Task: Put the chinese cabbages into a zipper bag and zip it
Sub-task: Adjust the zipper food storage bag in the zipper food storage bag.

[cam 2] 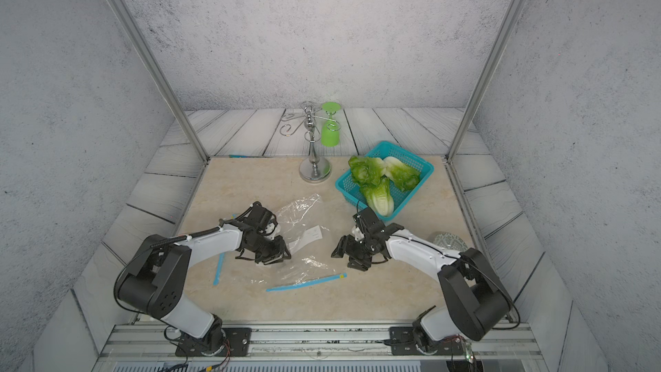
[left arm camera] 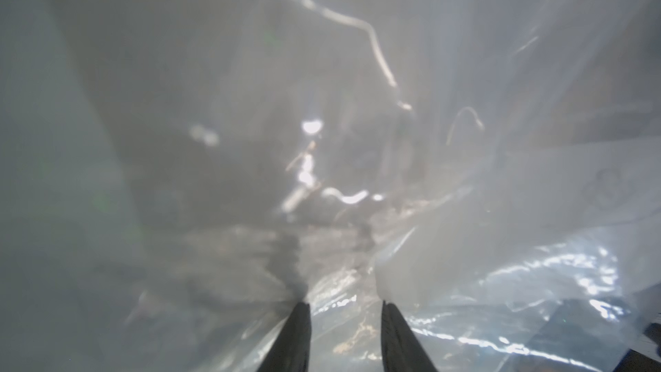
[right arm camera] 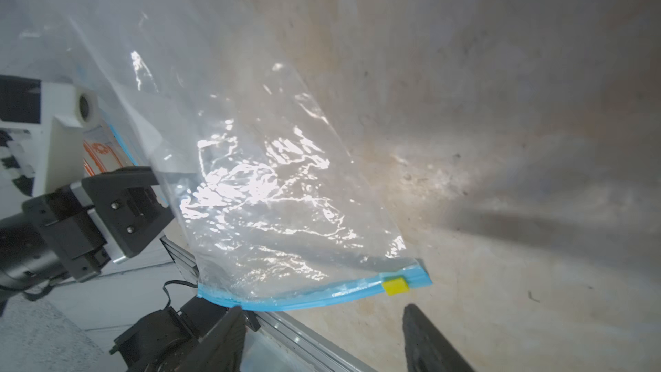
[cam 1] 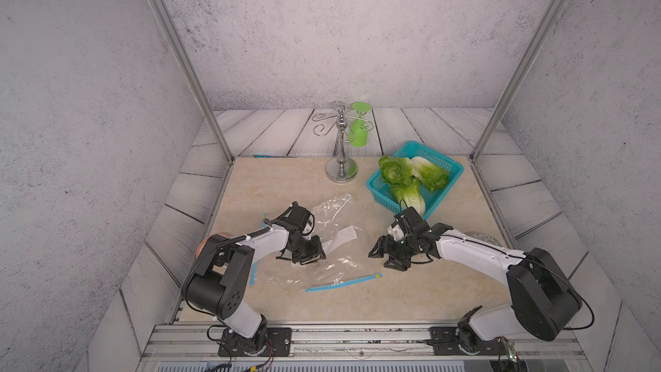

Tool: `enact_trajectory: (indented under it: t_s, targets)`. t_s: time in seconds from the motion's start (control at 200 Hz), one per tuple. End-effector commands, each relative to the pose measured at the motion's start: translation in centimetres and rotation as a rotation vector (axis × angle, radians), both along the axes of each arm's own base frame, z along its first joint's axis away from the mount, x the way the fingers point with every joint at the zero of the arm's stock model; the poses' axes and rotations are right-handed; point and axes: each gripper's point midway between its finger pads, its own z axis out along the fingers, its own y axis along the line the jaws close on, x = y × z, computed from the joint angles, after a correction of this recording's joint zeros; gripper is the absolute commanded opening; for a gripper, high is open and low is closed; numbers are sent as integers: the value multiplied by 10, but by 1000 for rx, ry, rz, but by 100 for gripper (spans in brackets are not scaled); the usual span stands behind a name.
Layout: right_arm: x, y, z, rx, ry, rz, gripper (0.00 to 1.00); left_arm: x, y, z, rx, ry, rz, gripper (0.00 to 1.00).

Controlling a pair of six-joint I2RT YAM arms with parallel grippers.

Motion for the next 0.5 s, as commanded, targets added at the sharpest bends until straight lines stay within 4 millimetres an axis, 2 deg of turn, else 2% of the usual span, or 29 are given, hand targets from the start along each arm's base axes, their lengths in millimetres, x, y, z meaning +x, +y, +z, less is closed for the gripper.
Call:
enact_trajectory:
  t_s: [0.0, 0.085, 0.28, 0.415, 0.49]
  targets:
    - [12, 24, 8, 158, 9, -157, 70, 8, -13, 4, -68, -7, 57, 36]
    - [3, 27, -3, 167, 46, -181, 74, 9, -14, 3, -64, -14, 55, 36]
    - [-8, 29, -11, 139, 63, -210, 86, 10, -20, -3, -71, -5, 68, 36]
    - [1, 32, -14, 156, 61, -253, 88, 7, -25, 2, -72, -16, 58, 36]
    - [18, 27, -13, 128, -4, -268, 86, 3, -25, 6, -57, -16, 41, 36]
